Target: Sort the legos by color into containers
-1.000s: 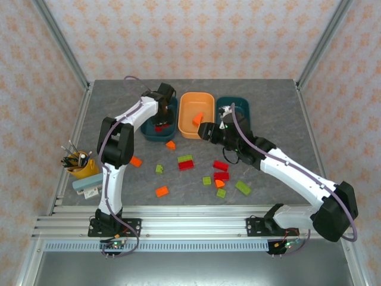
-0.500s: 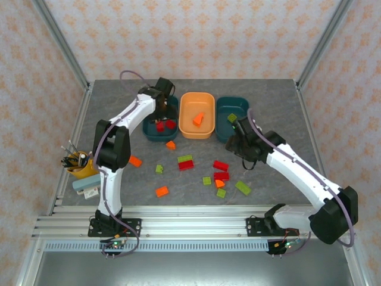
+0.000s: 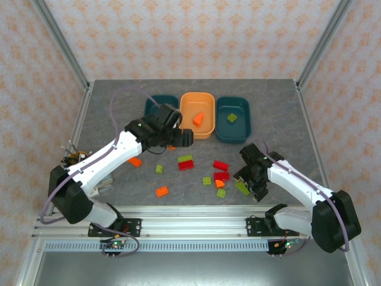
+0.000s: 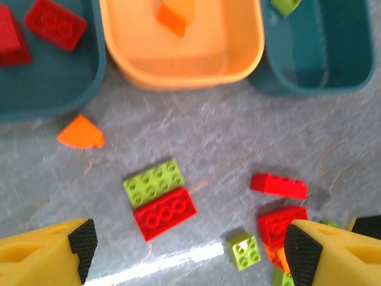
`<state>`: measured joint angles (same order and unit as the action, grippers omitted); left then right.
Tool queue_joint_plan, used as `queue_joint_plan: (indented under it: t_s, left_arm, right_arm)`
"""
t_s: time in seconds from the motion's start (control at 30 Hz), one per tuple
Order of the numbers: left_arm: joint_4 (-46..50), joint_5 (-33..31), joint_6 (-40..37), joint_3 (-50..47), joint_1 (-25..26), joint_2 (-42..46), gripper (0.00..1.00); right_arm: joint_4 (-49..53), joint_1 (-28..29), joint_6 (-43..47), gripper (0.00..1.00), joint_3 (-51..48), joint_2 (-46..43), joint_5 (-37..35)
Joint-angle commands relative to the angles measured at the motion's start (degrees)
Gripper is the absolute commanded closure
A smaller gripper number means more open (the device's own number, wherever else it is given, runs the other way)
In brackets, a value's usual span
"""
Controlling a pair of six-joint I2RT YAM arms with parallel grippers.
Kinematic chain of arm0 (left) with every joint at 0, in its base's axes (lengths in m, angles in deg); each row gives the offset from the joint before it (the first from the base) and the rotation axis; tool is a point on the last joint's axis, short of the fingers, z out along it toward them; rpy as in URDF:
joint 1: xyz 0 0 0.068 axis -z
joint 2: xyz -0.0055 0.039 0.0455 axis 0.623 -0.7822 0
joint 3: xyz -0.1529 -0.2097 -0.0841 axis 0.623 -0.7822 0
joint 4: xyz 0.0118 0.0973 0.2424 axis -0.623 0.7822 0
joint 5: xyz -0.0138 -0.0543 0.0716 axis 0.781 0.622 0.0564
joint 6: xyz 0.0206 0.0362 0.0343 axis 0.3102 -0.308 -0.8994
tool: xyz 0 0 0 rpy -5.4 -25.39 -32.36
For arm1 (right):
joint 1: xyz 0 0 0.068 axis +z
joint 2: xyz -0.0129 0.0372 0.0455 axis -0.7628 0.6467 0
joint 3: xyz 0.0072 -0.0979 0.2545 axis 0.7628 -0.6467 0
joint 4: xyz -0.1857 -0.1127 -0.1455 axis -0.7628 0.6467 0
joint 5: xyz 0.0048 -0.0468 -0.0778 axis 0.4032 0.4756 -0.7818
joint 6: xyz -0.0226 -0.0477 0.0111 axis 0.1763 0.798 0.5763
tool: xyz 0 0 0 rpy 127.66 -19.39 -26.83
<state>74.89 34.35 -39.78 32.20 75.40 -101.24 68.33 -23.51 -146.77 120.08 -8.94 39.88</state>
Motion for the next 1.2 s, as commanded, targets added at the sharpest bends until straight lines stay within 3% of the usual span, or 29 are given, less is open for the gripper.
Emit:
queue_joint_plan:
  t_s: [0.0, 0.5, 0.97, 1.17]
  left_arm:
    - [-1.99, -0.12, 2.83, -3.35, 1.25, 4.05, 0.14]
    - [-7.54, 9.70, 1.82, -15.88, 5.52, 18.22, 0.14]
    - [-8.52, 9.00, 3.91, -17.83, 5.67, 20.73, 0.14]
    - [-9.60, 8.22, 6.07, -14.42, 5.68, 19.38, 0.14]
  right_arm:
    - [-6.67, 0.11, -3.01, 0.12, -2.34, 0.29, 0.91]
    - [-6.48, 0.02, 7.18, 0.17, -1.16, 9.32, 0.49]
    - [-10.29, 0.00, 8.79, 0.42, -1.46, 9.08, -1.81]
    - [-0.85, -0.07, 13.42, 0.43, 9.79, 3.46, -8.64]
